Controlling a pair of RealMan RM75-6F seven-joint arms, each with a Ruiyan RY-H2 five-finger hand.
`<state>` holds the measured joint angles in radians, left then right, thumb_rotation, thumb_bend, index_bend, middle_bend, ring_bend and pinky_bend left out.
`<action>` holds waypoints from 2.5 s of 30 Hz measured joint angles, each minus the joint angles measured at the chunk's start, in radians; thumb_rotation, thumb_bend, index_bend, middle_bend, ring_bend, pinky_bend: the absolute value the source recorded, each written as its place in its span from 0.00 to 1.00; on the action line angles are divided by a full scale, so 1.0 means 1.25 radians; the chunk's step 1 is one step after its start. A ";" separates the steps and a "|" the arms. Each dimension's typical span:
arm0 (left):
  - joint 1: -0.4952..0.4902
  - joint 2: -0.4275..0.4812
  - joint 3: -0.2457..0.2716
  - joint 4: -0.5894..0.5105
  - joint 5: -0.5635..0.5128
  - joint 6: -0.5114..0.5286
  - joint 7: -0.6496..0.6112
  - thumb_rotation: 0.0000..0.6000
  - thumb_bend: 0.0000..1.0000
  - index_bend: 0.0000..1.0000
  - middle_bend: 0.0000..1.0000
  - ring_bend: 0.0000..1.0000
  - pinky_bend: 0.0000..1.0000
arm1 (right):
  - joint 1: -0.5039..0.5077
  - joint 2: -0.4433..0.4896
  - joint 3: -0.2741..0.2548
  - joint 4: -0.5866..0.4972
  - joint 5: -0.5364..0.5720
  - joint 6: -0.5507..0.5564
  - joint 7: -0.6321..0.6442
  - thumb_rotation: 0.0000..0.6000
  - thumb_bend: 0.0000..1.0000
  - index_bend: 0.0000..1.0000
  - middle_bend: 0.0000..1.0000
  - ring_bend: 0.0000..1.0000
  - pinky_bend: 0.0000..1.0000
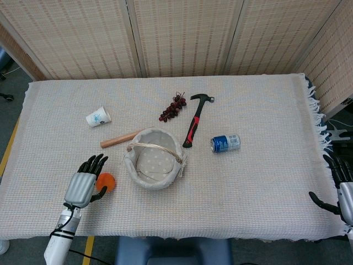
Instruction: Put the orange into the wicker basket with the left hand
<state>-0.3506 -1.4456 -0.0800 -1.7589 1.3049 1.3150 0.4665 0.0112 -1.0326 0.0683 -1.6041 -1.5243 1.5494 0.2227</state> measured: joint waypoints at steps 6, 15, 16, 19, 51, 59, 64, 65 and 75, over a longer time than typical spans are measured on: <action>0.002 0.005 0.003 -0.009 0.004 0.005 0.004 1.00 0.32 0.00 0.00 0.00 0.16 | -0.001 0.001 -0.002 0.001 -0.003 0.001 0.002 1.00 0.11 0.00 0.00 0.00 0.20; -0.004 0.022 0.017 -0.021 0.004 -0.029 -0.001 1.00 0.32 0.00 0.00 0.00 0.16 | -0.001 -0.002 0.003 0.002 0.005 0.004 0.005 1.00 0.11 0.00 0.00 0.00 0.20; -0.005 0.022 0.019 -0.021 0.003 -0.035 -0.002 1.00 0.32 0.00 0.00 0.00 0.16 | -0.001 -0.003 0.004 0.001 0.005 0.003 0.002 1.00 0.11 0.00 0.00 0.00 0.20; -0.007 0.016 0.028 -0.014 -0.004 -0.049 -0.010 1.00 0.32 0.00 0.00 0.00 0.16 | 0.000 -0.003 0.001 0.001 0.000 0.002 -0.002 1.00 0.11 0.00 0.00 0.00 0.20; -0.036 -0.255 -0.002 0.381 -0.063 -0.084 -0.073 1.00 0.66 0.44 0.49 0.67 0.80 | 0.000 -0.004 0.000 -0.001 0.001 -0.001 -0.010 1.00 0.11 0.00 0.00 0.00 0.20; -0.034 -0.230 -0.018 0.359 -0.043 -0.039 -0.032 1.00 0.75 0.53 0.55 0.73 0.84 | -0.001 -0.002 -0.005 0.002 -0.010 0.002 -0.005 1.00 0.11 0.00 0.00 0.00 0.20; -0.032 -0.148 -0.026 0.298 -0.014 -0.009 -0.001 1.00 0.75 0.55 0.56 0.73 0.84 | 0.001 -0.003 -0.006 0.002 -0.010 -0.003 -0.010 1.00 0.11 0.00 0.00 0.00 0.20; -0.033 -0.128 -0.029 0.283 -0.008 -0.003 0.004 1.00 0.75 0.56 0.56 0.73 0.84 | 0.002 -0.003 -0.006 0.001 -0.008 -0.005 -0.014 1.00 0.11 0.00 0.00 0.00 0.20; -0.059 0.035 -0.088 0.041 0.043 0.034 0.055 1.00 0.75 0.56 0.58 0.73 0.84 | 0.005 -0.005 -0.011 -0.009 -0.009 -0.013 -0.037 1.00 0.11 0.00 0.00 0.00 0.20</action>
<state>-0.4247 -1.4024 -0.1895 -1.7075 1.3584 1.3575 0.5350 0.0171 -1.0393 0.0545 -1.6157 -1.5353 1.5335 0.1762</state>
